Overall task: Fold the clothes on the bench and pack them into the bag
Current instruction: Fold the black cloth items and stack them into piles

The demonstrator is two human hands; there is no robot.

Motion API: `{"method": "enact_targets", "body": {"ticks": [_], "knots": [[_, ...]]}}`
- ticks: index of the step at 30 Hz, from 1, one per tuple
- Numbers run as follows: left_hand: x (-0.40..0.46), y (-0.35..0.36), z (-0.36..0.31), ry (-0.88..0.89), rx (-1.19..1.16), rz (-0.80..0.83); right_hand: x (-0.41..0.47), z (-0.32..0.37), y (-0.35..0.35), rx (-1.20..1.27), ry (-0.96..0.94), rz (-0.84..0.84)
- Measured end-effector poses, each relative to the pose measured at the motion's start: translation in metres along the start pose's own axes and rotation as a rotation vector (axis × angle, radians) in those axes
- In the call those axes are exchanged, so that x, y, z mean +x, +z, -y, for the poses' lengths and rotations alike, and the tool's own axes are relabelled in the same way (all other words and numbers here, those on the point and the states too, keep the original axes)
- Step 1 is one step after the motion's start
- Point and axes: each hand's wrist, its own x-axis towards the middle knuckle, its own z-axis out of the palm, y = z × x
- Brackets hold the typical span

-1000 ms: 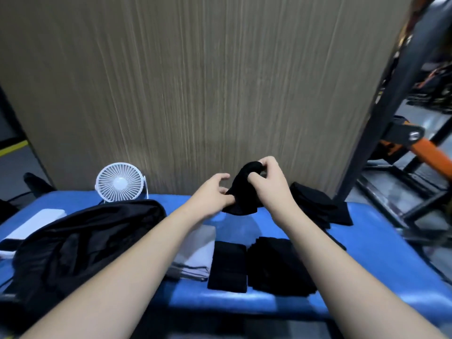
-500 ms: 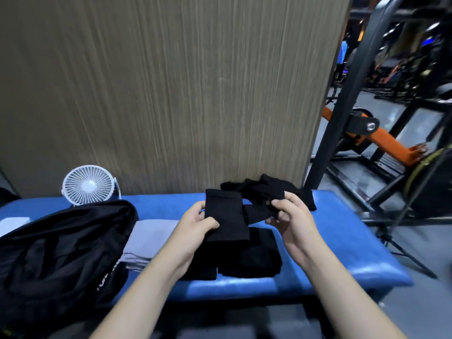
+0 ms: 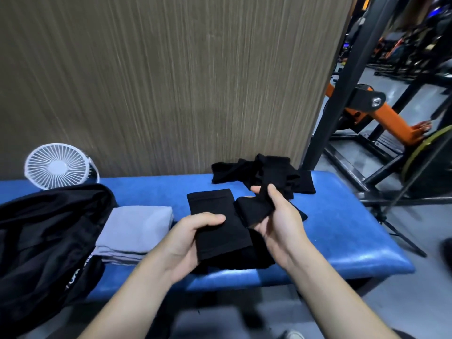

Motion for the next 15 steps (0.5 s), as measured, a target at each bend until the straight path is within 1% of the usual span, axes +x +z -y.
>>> {"method": "enact_targets", "body": {"ticks": [2,6,10,15], "knots": [[0.003,-0.001,0.001,-0.012,-0.031,-0.027,0.002,-0.002,-0.001,-0.007,0.004,-0.012],[0.007,-0.008,0.001,0.023,-0.131,-0.064,0.005,-0.001,-0.005,-0.010,-0.016,-0.026],[0.006,-0.013,-0.005,0.042,-0.233,-0.024,0.008,-0.002,-0.009,-0.042,-0.023,-0.069],[0.005,-0.017,-0.003,0.098,-0.305,0.020,0.006,-0.004,-0.013,-0.054,-0.006,-0.019]]}}
